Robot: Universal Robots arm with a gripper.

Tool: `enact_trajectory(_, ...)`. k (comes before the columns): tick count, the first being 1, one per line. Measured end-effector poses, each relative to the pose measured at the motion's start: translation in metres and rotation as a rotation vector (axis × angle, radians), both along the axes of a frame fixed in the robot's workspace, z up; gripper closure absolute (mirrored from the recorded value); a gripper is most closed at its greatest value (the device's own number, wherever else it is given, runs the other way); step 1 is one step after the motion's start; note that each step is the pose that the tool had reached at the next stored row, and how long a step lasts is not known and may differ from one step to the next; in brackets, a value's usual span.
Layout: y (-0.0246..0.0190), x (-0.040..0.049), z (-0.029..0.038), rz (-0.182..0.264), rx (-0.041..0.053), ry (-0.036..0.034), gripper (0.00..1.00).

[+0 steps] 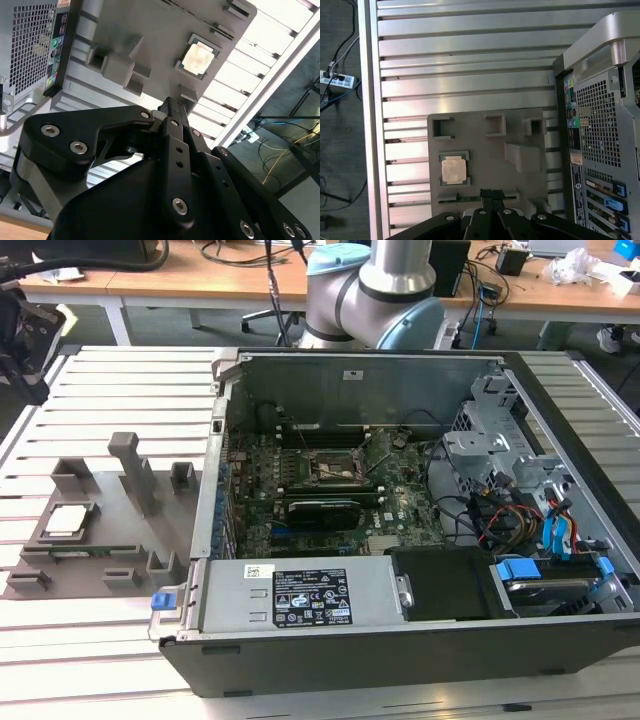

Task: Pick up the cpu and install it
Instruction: 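Reach for the cpu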

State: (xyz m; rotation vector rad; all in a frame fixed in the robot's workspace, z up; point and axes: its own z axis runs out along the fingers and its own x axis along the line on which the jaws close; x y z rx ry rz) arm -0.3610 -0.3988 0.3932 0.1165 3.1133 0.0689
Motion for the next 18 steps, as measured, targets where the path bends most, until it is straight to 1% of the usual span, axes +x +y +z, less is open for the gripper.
enact_trajectory(18,0.0,-0.0284,0.0,0.0,0.0,0.0,0.89)
